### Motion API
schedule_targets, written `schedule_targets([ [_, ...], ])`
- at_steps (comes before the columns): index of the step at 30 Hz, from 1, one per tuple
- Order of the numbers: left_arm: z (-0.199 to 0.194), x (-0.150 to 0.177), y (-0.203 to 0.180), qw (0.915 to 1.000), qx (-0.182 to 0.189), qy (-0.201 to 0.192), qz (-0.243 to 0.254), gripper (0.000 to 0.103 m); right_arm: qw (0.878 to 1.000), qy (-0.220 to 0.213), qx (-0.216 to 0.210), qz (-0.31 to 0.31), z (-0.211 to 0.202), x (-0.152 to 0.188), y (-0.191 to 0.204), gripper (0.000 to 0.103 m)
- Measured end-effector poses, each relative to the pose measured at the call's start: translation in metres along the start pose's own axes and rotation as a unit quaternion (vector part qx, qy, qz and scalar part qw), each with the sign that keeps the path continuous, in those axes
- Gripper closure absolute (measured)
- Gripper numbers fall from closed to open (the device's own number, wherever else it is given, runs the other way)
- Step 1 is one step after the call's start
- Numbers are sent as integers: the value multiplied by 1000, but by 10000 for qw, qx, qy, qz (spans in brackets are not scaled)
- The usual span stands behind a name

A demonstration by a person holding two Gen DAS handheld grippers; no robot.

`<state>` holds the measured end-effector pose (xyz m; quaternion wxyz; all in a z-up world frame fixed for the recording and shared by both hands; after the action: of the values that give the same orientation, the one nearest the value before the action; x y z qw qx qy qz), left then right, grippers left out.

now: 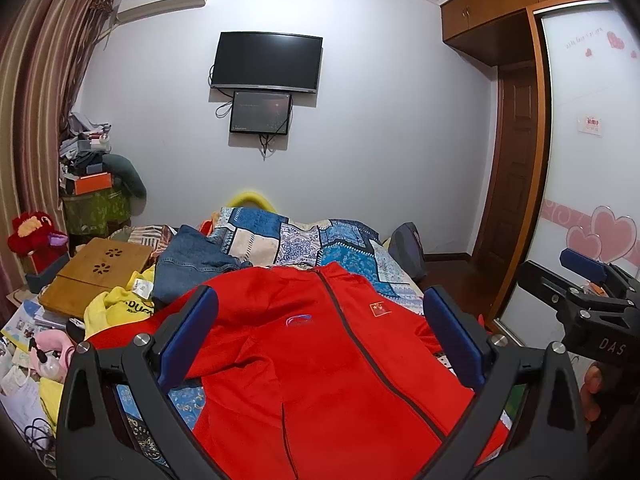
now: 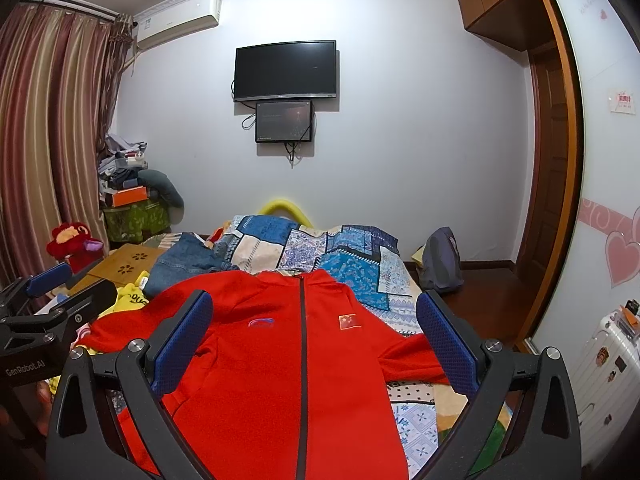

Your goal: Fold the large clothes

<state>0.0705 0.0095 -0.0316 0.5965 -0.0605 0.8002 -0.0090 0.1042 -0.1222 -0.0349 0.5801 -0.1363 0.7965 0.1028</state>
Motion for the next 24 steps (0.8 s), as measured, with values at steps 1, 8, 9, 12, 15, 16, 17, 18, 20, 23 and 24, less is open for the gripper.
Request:
schedule_targets([
  [1,-2,1,1,10000,3,-6,0,0,10000,0,-4,5,0,0,0,2],
  [8,0,1,2,10000,-4,32,1,0,10000,21,-15,12,0,2,3,2],
  [9,0,1,2,10000,-1,39,-10,0,10000,24,-15,10,0,2,3,2],
  [12,-1,2,3,10000,-2,46,-11,0,10000,29,-12,17,0,3,3,2],
  [15,0,1,2,10000,-5,42,-4,0,10000,36,-18,23,0,4,4,2],
  [16,0,1,2,10000,0,47,-4,0,10000,42,-19,23,0,5,4,2],
  [17,0,2,2,10000,0,52,-6,0,10000,40,-16,20,0,5,3,2],
  [18,0,2,2,10000,0,61,-4,0,10000,44,-15,18,0,5,4,2],
  [20,0,2,1,10000,-10,77,-2,0,10000,58,-29,19,3,3,1,2],
  [23,1,3,1,10000,-16,91,5,0,10000,72,-24,16,3,4,2,2],
  [24,1,3,0,10000,-17,94,5,0,10000,77,-29,14,3,4,2,2],
])
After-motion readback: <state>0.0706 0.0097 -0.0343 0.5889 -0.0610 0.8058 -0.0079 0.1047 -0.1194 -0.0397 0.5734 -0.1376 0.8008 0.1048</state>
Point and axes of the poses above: each gripper's, at about its wrist camera, not at the fingertips, and z roughly the way its jaws point, y to its left, x to its underside, the point moved 6 cm from there along z, roughly the way its jaws point, and after that the axes turned 4 degrees about -x, right-handed, at the moved point
